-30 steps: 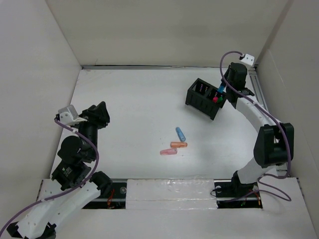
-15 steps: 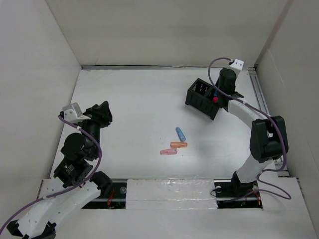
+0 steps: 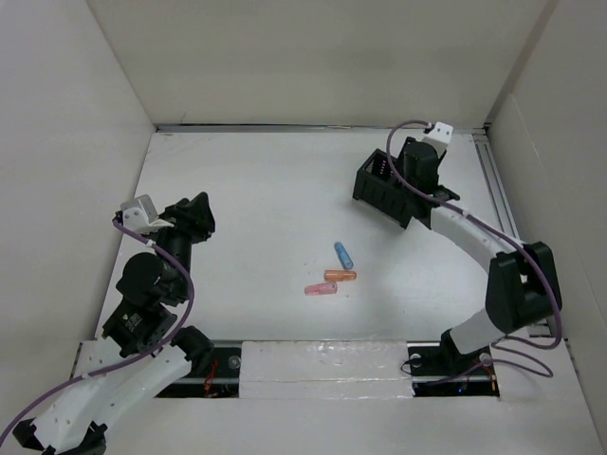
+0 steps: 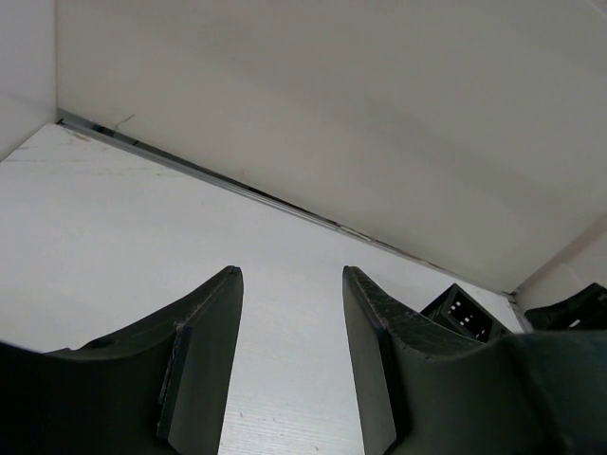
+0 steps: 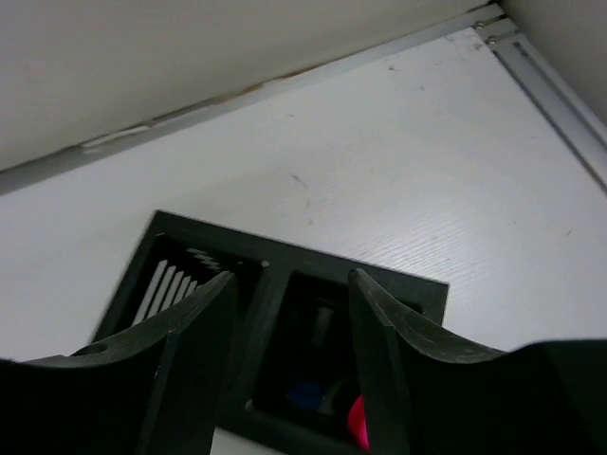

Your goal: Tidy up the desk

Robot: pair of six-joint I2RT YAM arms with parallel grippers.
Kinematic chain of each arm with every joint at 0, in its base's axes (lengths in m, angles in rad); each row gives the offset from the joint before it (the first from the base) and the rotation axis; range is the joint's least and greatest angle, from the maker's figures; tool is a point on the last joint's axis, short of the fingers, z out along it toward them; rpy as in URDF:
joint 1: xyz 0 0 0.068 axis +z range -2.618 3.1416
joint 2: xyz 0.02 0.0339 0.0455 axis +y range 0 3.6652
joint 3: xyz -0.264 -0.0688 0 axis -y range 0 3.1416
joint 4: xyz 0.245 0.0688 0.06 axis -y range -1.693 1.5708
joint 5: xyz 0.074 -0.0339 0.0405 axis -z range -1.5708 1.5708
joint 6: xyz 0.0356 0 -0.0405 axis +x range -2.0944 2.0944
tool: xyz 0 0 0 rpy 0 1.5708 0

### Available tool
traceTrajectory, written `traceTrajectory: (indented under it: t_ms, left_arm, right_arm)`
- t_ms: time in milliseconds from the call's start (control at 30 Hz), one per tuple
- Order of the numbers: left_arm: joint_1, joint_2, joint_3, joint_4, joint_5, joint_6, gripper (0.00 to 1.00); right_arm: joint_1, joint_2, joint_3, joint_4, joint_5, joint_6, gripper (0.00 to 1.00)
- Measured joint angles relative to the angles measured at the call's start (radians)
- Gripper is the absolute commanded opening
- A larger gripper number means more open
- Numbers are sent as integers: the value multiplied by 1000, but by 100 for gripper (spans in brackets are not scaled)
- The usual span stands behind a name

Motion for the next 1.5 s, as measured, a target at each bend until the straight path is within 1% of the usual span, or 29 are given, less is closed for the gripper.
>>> traceTrajectory:
  t_ms: [33,100,133,200,233,300,333,367,400,433,467,600,700,833,933,967,1000,1033,1067,1100,1167,1367,1500]
  left_arm:
    - [0,0,0,0,0,0,43]
    - [0,0,0,0,0,0,43]
    - [0,0,0,0,0,0,43]
    - [0,-2,0,-1,0,0,43]
    - [0,-4,0,0,0,0,43]
    - [0,-6,0,0,0,0,43]
    - [0,-6,0,0,1,0,43]
    - [0,-6,0,-1,4,0,43]
    - [0,-5,0,-1,8,0,43]
    - [0,-5,0,-1,13,0,43]
    - [0,-5,0,-1,18,0,43]
    - [0,-5,0,-1,26,0,44]
    - [0,-2,0,0,26,1,43]
    - [0,23,4,-6,28,0,43]
    - [0,34,4,-10,32,0,44]
    - [0,35,4,-11,34,0,44]
    - [0,34,4,-11,34,1,44]
    - [0,33,4,-11,34,1,44]
    - [0,32,4,-11,34,1,44]
    - [0,32,4,-11,34,1,44]
    - [0,30,4,-11,34,1,44]
    - [0,22,4,-10,37,2,44]
    - [0,23,4,-11,39,4,44]
  right_arm:
    - [14,-35,-6,-9,-12,10,38]
    - [54,-102,-30,-16,-47,31,15]
    - [83,-138,-53,-17,-74,40,0]
    - [159,-192,-104,-30,-135,58,0]
    - [190,-203,-125,-40,-167,63,3]
    - [259,-201,-170,-83,-237,69,16]
    - [288,-190,-192,-113,-270,68,35]
    - [311,-175,-215,-144,-306,68,45]
    - [329,-158,-235,-177,-337,66,52]
    - [342,-142,-256,-206,-371,58,68]
    - [355,-127,-279,-243,-405,53,70]
    - [378,-61,-294,-294,-473,33,69]
    - [379,24,-264,-298,-499,23,66]
    - [383,89,-208,-276,-499,8,62]
    - [383,114,-192,-255,-496,1,50]
    - [383,121,-187,-249,-493,-1,39]
    - [383,129,-180,-244,-492,-2,31]
    - [381,137,-174,-237,-491,-2,31]
    - [377,141,-171,-233,-488,4,24]
    - [376,141,-171,-233,-491,3,19]
    - [373,141,-170,-233,-494,6,12]
    - [327,138,-137,-258,-509,18,11]
    - [269,137,-1,-270,-518,28,11]
